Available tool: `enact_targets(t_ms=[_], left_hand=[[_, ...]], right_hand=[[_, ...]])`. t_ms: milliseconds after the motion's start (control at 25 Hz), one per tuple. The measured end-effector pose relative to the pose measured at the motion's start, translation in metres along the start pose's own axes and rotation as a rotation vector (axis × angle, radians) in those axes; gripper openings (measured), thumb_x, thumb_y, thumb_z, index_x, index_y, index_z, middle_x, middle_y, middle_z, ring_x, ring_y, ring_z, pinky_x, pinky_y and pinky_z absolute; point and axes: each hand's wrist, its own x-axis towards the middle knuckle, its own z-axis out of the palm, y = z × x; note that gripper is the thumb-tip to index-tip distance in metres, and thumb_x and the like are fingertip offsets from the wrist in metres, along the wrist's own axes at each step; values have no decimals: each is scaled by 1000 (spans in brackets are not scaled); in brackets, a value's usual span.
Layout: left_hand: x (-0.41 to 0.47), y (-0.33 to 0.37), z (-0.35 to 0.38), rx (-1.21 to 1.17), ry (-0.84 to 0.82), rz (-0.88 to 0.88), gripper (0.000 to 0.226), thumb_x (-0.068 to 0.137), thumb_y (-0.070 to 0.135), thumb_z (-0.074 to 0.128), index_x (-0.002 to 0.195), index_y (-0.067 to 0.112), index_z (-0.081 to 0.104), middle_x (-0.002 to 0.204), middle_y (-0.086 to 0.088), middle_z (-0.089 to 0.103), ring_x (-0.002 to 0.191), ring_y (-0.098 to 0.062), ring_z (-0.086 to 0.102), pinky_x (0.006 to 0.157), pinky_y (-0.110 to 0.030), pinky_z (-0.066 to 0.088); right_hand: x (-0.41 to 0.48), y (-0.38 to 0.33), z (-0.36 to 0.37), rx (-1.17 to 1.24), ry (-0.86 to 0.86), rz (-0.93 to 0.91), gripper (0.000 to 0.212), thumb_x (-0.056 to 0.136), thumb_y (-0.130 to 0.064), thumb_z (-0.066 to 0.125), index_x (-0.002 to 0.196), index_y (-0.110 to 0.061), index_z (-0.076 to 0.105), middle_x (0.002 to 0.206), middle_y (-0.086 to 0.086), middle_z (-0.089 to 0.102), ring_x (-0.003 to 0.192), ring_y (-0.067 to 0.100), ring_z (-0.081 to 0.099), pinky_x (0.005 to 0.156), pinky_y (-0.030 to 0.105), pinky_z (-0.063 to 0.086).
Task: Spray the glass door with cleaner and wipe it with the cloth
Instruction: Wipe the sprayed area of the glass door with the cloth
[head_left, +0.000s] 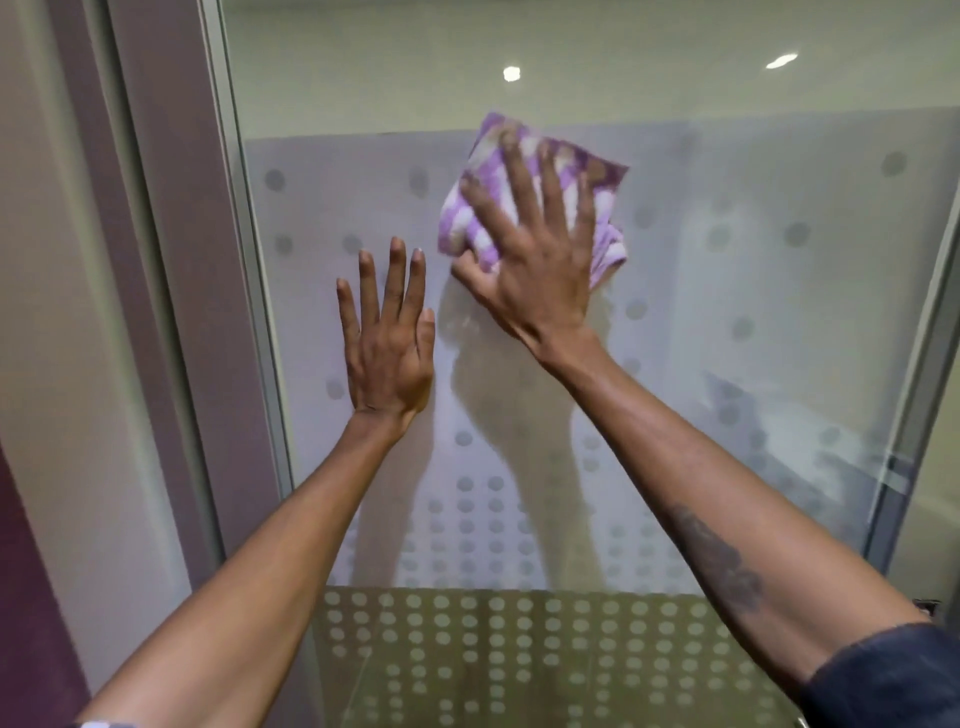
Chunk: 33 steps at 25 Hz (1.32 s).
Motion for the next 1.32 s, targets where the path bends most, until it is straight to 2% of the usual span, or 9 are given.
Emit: enact_targets(t_ms=[240, 320, 440, 520, 720, 920, 1120, 1200, 1320], left_hand=[[1, -1, 0, 13, -6, -7, 62, 107, 29, 31, 165, 23, 8, 173, -3, 12, 160, -34, 7, 129, -55, 2], [-1, 1, 1, 17, 4, -6, 62, 108, 29, 30, 165, 23, 9, 173, -3, 11, 160, -34, 7, 129, -54, 0], [1, -2, 5, 13, 18, -4, 60, 108, 31, 27, 165, 23, 10, 173, -2, 12, 160, -34, 8, 129, -52, -3], [0, -3, 6, 24, 33, 5, 60, 108, 31, 28, 165, 23, 10, 173, -3, 12, 160, -35, 10, 129, -52, -2], [0, -2, 5, 16, 22, 8, 58, 108, 31, 25, 164, 21, 14, 172, -5, 18, 159, -36, 14, 129, -56, 6], [0, 1, 9, 16, 59, -3, 59, 107, 31, 28, 164, 21, 16, 171, -4, 19, 159, -36, 14, 129, -55, 2], [0, -6, 12, 33, 76, 16, 59, 108, 30, 30, 164, 22, 15, 171, -4, 20, 158, -37, 16, 128, -53, 1], [0, -6, 11, 28, 79, 19, 57, 109, 31, 28, 164, 22, 15, 171, -5, 20, 158, -37, 16, 128, -52, -1], [0, -4, 7, 32, 72, 12, 57, 110, 31, 28, 164, 22, 14, 171, -7, 20, 157, -38, 16, 127, -49, -5]], right_hand=[[-141, 46, -41, -1, -187, -424, 60, 90, -54, 68, 143, -25, 63, 157, 12, 51, 145, 42, 47, 117, 63, 34], [-131, 77, -43, -59, -106, -280, 62, 88, -52, 72, 143, -24, 63, 155, 16, 53, 144, 43, 48, 117, 59, 33], [-67, 74, -28, -64, 66, 192, 56, 83, -45, 67, 138, -37, 64, 160, 9, 49, 149, 34, 43, 122, 58, 30], [-45, 45, -14, -23, 119, 243, 55, 80, -45, 66, 135, -41, 64, 159, 6, 50, 148, 32, 45, 121, 58, 32], [-187, -22, -19, 99, -81, -85, 54, 91, -49, 65, 140, -27, 66, 158, 11, 50, 148, 37, 46, 121, 64, 28], [-251, -74, -6, 154, -202, -51, 52, 93, -53, 58, 137, -28, 67, 159, 8, 47, 149, 36, 42, 119, 65, 30], [-267, -119, 8, 323, -338, -339, 33, 92, -51, 61, 106, -23, 74, 144, 7, 64, 149, 33, 44, 120, 57, 24], [-275, -101, 6, 330, -415, -488, 44, 93, -50, 60, 127, -23, 70, 155, 5, 55, 153, 33, 39, 122, 59, 22], [-284, -44, -9, 343, -557, -584, 61, 99, -47, 47, 156, -23, 45, 167, 4, 37, 157, 34, 28, 121, 71, 24]])
